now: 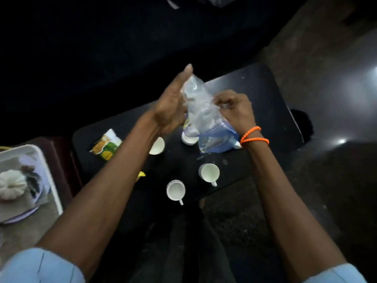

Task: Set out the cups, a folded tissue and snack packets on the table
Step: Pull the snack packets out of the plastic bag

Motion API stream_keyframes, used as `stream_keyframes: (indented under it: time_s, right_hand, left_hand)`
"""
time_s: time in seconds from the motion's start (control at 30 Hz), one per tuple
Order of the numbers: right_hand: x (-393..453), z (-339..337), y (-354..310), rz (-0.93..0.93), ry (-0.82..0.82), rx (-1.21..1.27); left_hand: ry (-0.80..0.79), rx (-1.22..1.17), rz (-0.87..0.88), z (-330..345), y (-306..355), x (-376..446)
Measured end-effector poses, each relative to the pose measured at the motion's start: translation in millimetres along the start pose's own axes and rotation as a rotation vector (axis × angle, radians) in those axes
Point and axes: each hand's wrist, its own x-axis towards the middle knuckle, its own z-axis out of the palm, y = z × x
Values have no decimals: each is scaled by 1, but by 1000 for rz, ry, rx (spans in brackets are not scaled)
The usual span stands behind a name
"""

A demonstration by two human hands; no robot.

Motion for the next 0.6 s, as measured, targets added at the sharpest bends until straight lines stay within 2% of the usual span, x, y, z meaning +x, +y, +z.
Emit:
stream_keyframes:
  time_s: [0.07, 0.13, 0.17, 0.2, 0.27, 0.3, 0.37, 0.4, 0.43, 0.47, 0.5, 0.53, 0.6]
  right_hand:
    - [2, -31, 5, 69, -13, 101]
    - [0, -74, 4, 156, -29, 422]
    - [-4, -97, 10, 181, 28, 621]
    - [-10, -142, 21, 229, 156, 772]
    - [-29, -190, 44, 370, 320, 781]
    - [-38, -199, 56, 441, 281, 759]
    - [-47, -185, 66, 509, 32, 933]
    - [-49, -176, 66, 470, -52, 1100]
    - [-51, -175, 69, 411, -34, 1238]
    - [-53, -182, 75, 359, 66, 1260]
    - [-53, -190, 82, 347, 245, 1194]
    - [-54, -198, 91, 360, 413, 1081]
    - [-57, -217, 113, 406, 621, 891]
  left_hand:
    - [-83, 214, 19, 26, 1, 26]
    - [-44, 380, 169, 58, 3, 56]
    - [18, 395, 242, 73, 4, 66]
    - [59, 385, 289, 110, 5, 90]
    - [182, 413, 393, 154, -1, 111]
    - [241, 471, 451, 171, -6, 116]
    - [335, 605, 574, 185, -27, 109]
    - [312, 680, 652, 192, -43, 104]
    - [221, 764, 709, 207, -60, 101]
    - [88, 846, 718, 229, -79, 103]
    - [-37, 909, 677, 249, -92, 105]
    - [-141, 956, 591, 264, -100, 110]
    - [-301, 1066, 397, 283, -104, 128]
